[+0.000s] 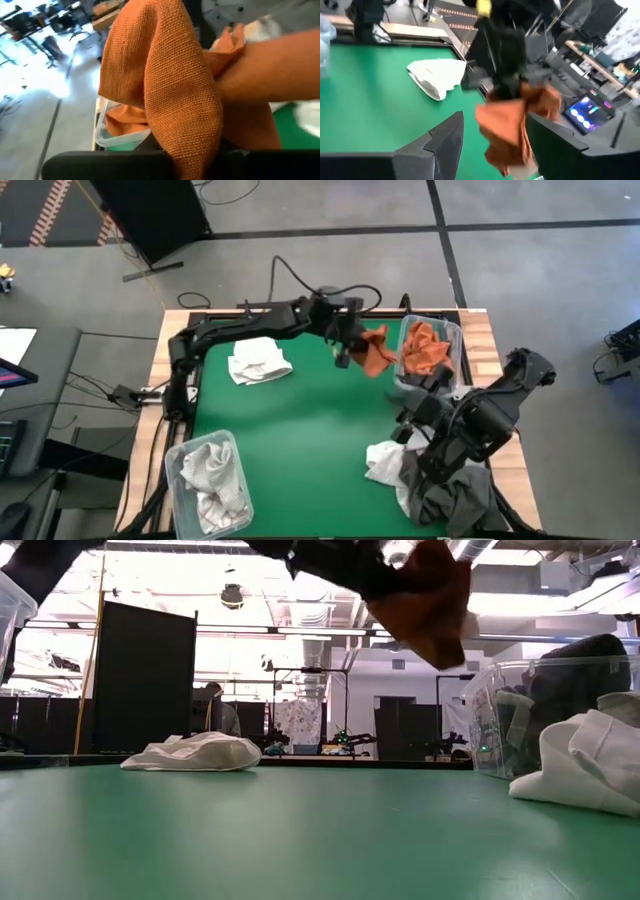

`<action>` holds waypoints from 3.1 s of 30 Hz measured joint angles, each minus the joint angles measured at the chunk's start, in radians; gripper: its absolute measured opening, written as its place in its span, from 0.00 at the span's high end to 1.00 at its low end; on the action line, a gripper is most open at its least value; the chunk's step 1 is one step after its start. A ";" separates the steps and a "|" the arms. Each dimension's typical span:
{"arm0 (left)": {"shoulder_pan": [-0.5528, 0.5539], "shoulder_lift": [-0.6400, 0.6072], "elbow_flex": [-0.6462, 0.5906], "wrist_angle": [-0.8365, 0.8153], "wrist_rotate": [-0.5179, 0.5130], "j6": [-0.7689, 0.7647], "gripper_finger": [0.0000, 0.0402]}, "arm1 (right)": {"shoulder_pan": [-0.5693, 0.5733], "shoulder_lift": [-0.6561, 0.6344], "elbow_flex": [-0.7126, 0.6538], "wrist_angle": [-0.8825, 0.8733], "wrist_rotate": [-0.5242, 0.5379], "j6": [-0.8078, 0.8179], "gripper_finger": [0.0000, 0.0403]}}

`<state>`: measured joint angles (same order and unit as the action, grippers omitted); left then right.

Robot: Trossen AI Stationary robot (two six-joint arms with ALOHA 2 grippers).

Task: Sort towels by color in basket
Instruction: Put the orange microfiber towel into the top transparent bin

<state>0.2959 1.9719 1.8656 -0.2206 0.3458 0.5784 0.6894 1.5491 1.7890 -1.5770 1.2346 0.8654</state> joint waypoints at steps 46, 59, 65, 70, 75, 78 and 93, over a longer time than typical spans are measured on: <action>-0.030 -0.170 -0.006 -0.225 0.423 0.110 0.97 | -0.290 -0.033 -0.208 0.767 -0.186 -0.639 0.06; -0.030 -0.170 -0.006 -0.275 0.465 0.086 0.91 | -0.346 0.010 -0.207 0.814 -0.218 -0.699 0.42; -0.030 -0.172 -0.005 -0.317 0.465 0.076 0.80 | -0.343 0.010 -0.209 0.804 -0.216 -0.714 0.77; -0.011 -0.180 -0.004 -0.360 0.442 0.076 0.70 | -0.330 0.010 -0.209 0.775 -0.215 -0.702 0.87; 0.016 -0.201 -0.004 -0.436 0.380 0.094 0.62 | -0.319 0.012 -0.208 0.719 -0.219 -0.617 0.87; 0.026 -0.214 -0.002 -0.498 0.302 0.130 0.60 | -0.318 0.012 -0.208 0.670 -0.219 -0.566 0.89; 0.123 -0.241 -0.006 -0.815 0.057 0.159 0.58 | -0.301 -0.002 -0.189 0.253 -0.285 -0.203 0.90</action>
<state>0.4185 1.7311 1.8595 -1.0361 0.4024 0.7373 0.3884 1.5475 1.6001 -1.3245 0.9493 0.6623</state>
